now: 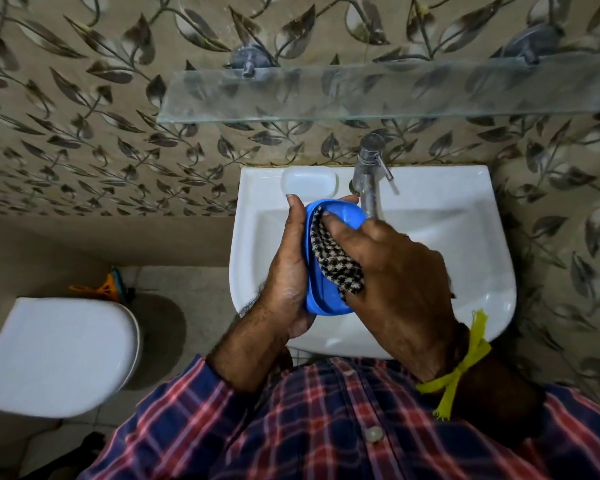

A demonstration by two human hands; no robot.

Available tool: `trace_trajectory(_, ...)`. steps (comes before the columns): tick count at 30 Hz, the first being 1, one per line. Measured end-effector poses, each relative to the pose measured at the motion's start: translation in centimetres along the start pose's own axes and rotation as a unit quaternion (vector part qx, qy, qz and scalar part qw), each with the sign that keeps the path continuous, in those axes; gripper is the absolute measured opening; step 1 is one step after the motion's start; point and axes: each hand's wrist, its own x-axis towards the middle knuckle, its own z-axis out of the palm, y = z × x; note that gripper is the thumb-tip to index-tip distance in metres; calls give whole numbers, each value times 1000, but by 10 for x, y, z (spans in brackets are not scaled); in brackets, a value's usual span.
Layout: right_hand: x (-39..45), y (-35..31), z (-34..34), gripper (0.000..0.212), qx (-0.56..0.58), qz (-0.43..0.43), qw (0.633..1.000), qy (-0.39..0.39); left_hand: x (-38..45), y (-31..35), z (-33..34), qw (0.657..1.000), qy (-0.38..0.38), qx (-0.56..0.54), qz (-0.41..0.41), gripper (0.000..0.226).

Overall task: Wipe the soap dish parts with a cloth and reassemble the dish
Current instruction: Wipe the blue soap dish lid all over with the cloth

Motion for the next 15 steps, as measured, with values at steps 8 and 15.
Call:
trace_trajectory(8, -2, -4, 2, 41, 100, 3, 987, 123, -7, 7, 10, 1000, -24, -9, -10, 71)
trace_trajectory(15, 6, 4, -8, 46, 56, 5, 996, 75, -10, 0, 6, 999, -32, -26, -20, 74)
